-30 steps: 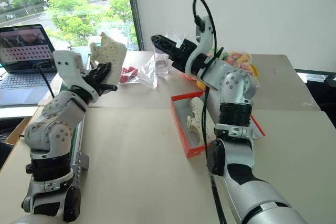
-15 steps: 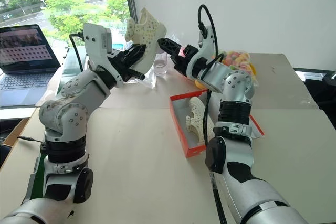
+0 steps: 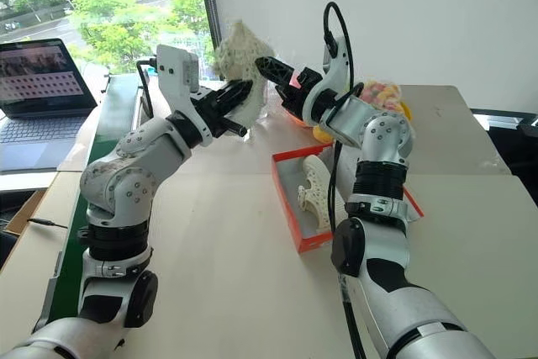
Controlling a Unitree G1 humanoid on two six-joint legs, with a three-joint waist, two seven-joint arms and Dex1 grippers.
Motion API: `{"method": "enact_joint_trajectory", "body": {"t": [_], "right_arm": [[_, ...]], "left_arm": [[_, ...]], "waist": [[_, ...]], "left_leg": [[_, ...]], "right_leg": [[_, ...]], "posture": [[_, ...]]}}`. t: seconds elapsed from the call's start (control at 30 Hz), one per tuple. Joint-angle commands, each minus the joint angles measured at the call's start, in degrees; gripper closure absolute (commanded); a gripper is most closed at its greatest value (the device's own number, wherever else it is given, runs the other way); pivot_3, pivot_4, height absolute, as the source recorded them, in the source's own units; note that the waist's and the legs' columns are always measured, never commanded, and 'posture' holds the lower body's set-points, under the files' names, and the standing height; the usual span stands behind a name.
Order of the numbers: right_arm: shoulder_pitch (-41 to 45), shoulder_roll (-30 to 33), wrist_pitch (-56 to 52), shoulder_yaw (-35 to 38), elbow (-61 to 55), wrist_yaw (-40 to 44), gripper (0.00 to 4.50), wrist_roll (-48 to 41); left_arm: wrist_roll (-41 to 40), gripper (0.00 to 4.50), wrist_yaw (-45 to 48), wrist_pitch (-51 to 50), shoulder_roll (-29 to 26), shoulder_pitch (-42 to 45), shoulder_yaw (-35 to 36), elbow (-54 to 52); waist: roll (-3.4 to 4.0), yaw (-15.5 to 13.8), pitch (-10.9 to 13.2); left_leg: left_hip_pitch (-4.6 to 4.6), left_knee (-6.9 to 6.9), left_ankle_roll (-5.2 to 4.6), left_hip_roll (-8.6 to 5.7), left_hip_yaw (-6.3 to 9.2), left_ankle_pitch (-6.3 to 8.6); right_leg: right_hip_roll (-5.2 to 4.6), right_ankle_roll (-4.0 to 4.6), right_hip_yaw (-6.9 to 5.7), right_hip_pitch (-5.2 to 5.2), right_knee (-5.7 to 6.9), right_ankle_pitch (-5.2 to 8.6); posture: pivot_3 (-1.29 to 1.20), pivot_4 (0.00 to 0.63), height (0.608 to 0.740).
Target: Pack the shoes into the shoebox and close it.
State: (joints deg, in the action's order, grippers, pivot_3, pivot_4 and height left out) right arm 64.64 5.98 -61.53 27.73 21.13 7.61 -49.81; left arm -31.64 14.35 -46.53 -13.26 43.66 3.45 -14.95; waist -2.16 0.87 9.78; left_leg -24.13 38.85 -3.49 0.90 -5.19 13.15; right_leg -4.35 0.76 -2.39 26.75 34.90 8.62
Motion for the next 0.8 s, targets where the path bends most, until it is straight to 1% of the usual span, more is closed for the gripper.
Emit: {"method": "enact_joint_trajectory", "body": {"t": [0.03, 0.23, 0.7, 0.77, 0.8], "right_arm": [[2.1, 0.5, -2.2, 0.4, -4.7, 0.0, 0.00, -4.2], [1.9, 1.5, -4.7, 0.5, -6.5, -0.4, 0.00, -7.0], [0.1, 1.2, -3.0, -2.2, -4.5, 1.7, 0.00, -5.4], [0.1, 1.0, -2.7, -2.5, -3.7, 2.1, 0.52, -5.2], [0.1, 1.0, -2.5, -2.8, -3.4, 2.5, 0.68, -5.1]], "left_arm": [[-0.3, 4.46, 0.6, 0.9, -0.2, 0.9, 0.3, -2.7], [-0.1, 4.46, 0.7, 1.1, -0.5, 1.4, 0.6, -2.1], [-0.1, 4.46, 1.0, 1.4, 0.2, 3.8, 0.5, -1.1], [-0.1, 4.50, 0.9, 1.3, 0.1, 3.9, 0.6, -1.2], [-0.1, 4.50, 0.8, 1.3, 0.0, 3.9, 0.7, -1.3]], "waist": [[0.00, 0.1, 0.0], [0.00, 0.0, 0.0], [0.00, 0.0, 0.0], [0.00, 0.0, 0.0], [0.00, 0.0, 0.0]], "left_leg": [[-0.01, 0.00, 0.00, 0.00, 0.00, 0.00], [0.00, 0.01, -0.01, 0.00, 0.00, 0.00], [0.00, 0.02, -0.02, 0.00, 0.00, 0.00], [0.00, 0.02, -0.02, 0.00, -0.01, 0.00], [0.00, 0.03, -0.02, 0.00, -0.01, 0.00]], "right_leg": [[0.00, 0.00, 0.00, 0.00, 0.00, 0.00], [0.00, -0.01, 0.00, 0.00, 0.00, -0.01], [0.01, -0.02, 0.01, 0.00, 0.00, -0.02], [0.01, -0.02, 0.01, 0.00, 0.00, -0.02], [0.01, -0.02, 0.01, 0.00, 0.00, -0.02]], "posture": [[0.00, 0.150, 0.740], [0.00, 0.150, 0.740], [0.00, 0.150, 0.740], [0.00, 0.150, 0.740], [0.00, 0.150, 0.740]]}}
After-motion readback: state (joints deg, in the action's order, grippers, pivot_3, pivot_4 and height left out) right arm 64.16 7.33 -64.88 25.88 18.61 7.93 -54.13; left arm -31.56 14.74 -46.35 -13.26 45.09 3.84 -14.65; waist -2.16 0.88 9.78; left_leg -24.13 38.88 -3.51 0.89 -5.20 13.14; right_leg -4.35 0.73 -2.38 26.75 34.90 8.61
